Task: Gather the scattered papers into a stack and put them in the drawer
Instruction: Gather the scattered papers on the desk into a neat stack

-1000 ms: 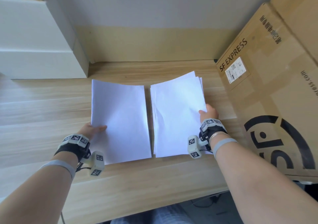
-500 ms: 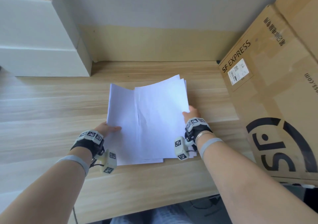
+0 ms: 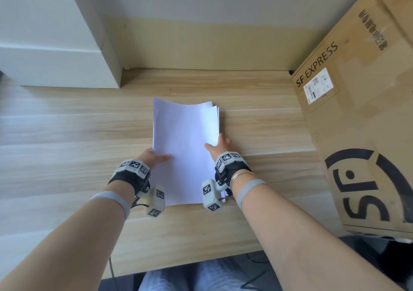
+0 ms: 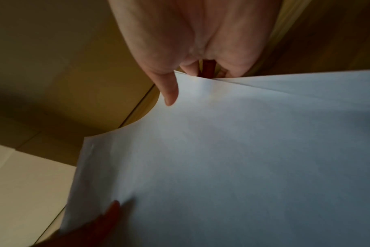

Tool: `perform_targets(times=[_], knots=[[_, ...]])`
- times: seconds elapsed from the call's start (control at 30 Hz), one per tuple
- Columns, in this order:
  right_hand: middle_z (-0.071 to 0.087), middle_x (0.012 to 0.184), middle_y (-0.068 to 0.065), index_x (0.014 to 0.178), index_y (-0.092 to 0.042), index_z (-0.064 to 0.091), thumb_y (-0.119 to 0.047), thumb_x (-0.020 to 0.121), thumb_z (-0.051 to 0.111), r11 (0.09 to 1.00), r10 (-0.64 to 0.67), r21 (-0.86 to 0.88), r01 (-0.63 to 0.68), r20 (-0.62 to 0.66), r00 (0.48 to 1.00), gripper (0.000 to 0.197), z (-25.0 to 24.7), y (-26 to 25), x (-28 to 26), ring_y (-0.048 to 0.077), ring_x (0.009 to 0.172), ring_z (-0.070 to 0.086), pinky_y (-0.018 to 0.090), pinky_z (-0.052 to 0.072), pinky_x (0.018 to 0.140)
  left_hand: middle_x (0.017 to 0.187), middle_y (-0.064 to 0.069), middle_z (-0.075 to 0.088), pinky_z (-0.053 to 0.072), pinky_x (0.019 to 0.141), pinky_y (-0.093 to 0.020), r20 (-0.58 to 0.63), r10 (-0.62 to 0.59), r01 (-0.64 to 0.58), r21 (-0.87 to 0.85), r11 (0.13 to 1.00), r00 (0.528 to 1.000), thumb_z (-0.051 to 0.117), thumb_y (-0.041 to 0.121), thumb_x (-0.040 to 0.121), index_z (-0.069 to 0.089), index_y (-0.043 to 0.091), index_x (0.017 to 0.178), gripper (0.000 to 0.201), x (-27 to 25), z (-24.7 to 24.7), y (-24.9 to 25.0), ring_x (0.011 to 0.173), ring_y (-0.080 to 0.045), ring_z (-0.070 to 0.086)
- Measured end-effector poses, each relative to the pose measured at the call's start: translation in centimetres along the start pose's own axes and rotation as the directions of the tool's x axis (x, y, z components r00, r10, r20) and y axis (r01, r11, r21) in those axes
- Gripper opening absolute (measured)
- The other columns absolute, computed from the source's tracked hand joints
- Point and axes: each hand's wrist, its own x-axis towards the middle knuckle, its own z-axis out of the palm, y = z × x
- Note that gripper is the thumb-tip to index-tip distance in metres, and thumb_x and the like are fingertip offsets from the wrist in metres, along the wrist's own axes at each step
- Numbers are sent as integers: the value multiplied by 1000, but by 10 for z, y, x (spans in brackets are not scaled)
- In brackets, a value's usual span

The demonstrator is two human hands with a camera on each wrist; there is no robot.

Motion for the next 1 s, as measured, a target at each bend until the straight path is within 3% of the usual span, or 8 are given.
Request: perform_targets(times=[0.17,0.27,0.37,0.5,0.6,0.67,0.9,1.0], knots=[[25,154,8,150,-11,7,-32,86,61,973,-37,229,37,-4,999,87,-16,3,6,27,141,30,39,23,117,93,-19,68,51,94,-50,-17,88,-89,-50,995,996,74,22,77,65,-5,109,42,-5,-4,7,89,-34,66],[53,135,19,134,0,44,-30,74,70,919,-86,376,120,-108,990,72,-34,-3,7,23,118,54,43,41,106,96,-19,68,52,93,-44,-52,169,-171,-45,984,984,73,26,77,66,1,98,33,-14,-8,27,90,-31,65],[64,112,21,115,6,58,0,85,60,856,-218,431,288,-205,954,31,-62,-30,-16,17,94,57,25,51,77,89,-10,65,48,81,-33,-126,274,-284,-74,956,954,71,23,80,65,1,104,33,-22,-14,56,86,-25,61],[60,101,8,115,7,55,9,85,55,765,-339,459,452,-309,889,30,-88,-61,-35,17,86,58,10,49,65,99,-10,61,45,84,-35,-258,399,-447,-163,880,880,74,14,75,63,5,107,35,-37,-26,93,92,-23,56],[61,102,8,116,4,56,6,86,54,710,-363,521,474,-306,880,30,-96,-77,-49,19,90,59,24,49,77,103,-12,59,45,91,-43,-282,491,-552,-207,808,824,69,1,77,56,10,100,27,-47,-32,107,95,-24,54],[62,98,7,114,4,58,4,86,58,656,-367,587,474,-300,880,28,-99,-84,-57,15,77,61,12,51,65,98,-12,60,46,88,-41,-297,506,-574,-225,787,810,67,-2,79,58,13,90,20,-50,-35,111,93,-24,55],[63,81,-4,86,-16,64,-10,83,67,529,-388,631,568,-416,823,8,-103,-108,-70,11,73,58,25,46,74,87,7,63,49,69,-23,-368,563,-669,-313,674,740,80,16,63,58,28,84,33,-67,-41,127,80,-11,60],[57,74,-3,71,-27,58,-36,84,57,521,-414,583,624,-466,782,16,-111,-123,-73,12,69,51,26,40,68,82,8,63,49,67,-18,-414,587,-715,-332,615,696,79,28,64,58,29,81,27,-76,-42,139,74,-7,61]])
